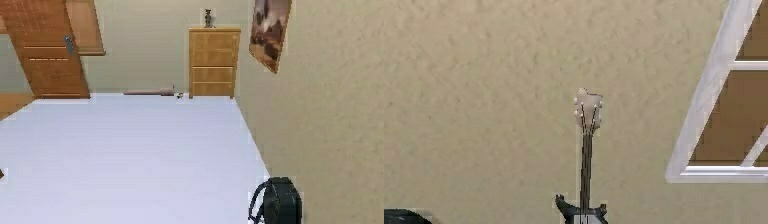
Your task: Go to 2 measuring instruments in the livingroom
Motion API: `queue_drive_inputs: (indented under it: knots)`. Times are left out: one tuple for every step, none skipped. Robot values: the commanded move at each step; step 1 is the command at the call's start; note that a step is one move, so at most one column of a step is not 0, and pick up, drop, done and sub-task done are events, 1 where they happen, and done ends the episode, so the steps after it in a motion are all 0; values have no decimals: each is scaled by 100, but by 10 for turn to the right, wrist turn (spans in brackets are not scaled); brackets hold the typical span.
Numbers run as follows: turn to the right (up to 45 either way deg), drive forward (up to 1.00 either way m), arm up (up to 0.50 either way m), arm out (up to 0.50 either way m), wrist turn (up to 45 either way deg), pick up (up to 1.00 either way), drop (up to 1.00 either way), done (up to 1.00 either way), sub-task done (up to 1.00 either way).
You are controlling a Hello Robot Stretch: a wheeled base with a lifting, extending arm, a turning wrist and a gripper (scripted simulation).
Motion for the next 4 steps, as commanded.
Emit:
queue_drive_inputs:
  knots:
    - [-450, 0, 0, 0, 0, 0, 0, 0, 0]
    - [-60, 0, 0, 0, 0, 0, 0, 0, 0]
    - [0, 95, 0, 0, 0, 0, 0, 0, 0]
    - [-270, 0, 0, 0, 0, 0, 0, 0, 0]
